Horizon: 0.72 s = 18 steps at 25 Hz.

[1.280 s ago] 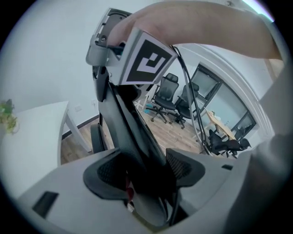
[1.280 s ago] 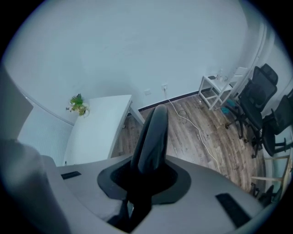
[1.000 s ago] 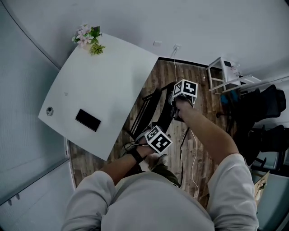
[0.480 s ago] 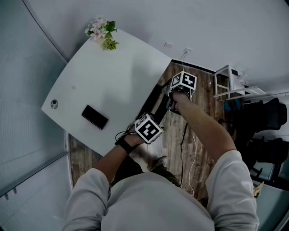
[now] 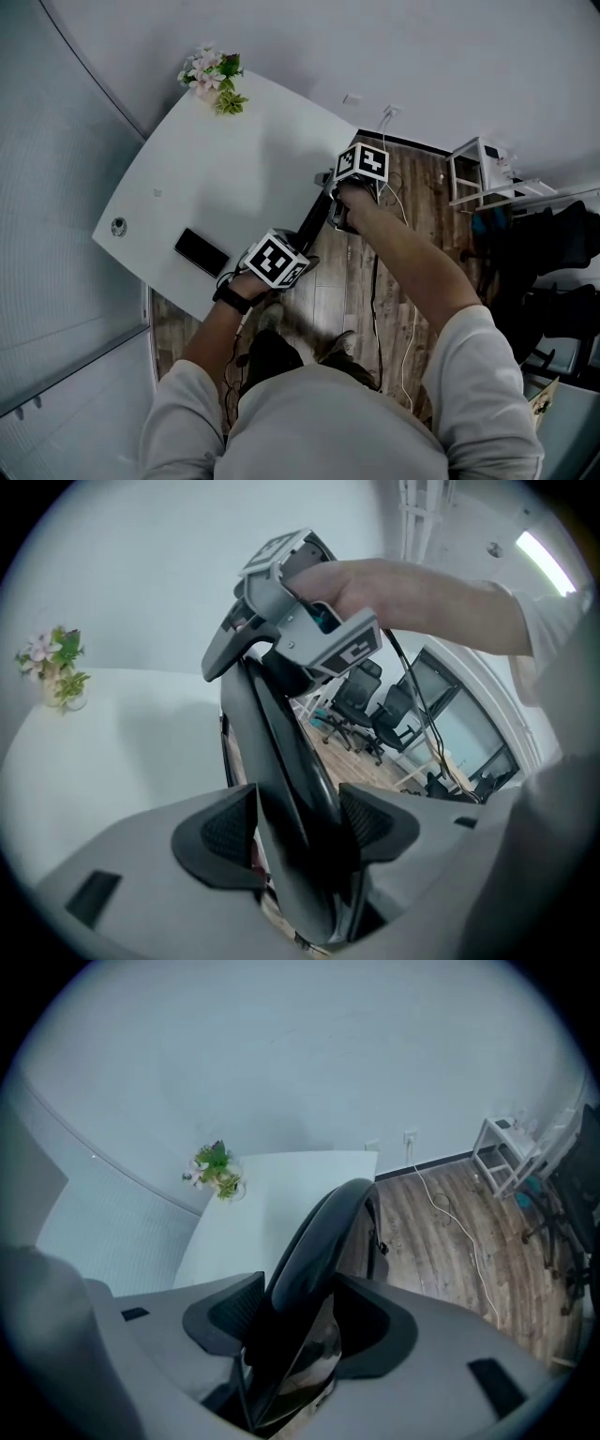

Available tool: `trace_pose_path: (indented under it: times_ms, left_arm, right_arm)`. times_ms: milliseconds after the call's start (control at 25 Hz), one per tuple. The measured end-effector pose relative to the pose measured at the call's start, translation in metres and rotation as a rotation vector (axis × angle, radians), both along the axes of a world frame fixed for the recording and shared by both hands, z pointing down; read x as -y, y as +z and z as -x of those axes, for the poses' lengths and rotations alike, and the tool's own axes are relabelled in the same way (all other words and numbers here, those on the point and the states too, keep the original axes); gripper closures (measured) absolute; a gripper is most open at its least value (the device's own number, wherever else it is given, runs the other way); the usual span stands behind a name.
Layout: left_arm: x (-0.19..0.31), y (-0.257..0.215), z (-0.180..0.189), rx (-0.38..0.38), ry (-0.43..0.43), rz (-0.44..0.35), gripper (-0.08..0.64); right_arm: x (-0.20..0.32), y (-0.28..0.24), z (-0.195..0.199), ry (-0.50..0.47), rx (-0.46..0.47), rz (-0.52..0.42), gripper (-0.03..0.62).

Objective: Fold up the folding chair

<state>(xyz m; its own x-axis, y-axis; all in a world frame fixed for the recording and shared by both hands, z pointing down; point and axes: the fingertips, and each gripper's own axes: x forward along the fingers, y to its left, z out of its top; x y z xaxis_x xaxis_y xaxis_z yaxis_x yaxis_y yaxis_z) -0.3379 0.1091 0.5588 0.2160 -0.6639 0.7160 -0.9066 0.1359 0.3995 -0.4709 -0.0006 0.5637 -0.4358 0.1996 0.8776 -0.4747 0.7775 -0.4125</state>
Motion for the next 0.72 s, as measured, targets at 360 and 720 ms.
trace_pose_path:
  times_ms: [360, 720]
  left_arm:
    - [-0.019, -0.04, 0.02, 0.315, -0.204, 0.047, 0.247]
    - [0.07, -0.155, -0.025, 0.557, -0.242, -0.151, 0.252]
  right_arm:
    - [0.032, -0.071, -0.046, -0.019, 0.218, 0.074, 0.35]
    - [0.131, -0.164, -0.202, -0.033, 0.484, -0.178, 0.376]
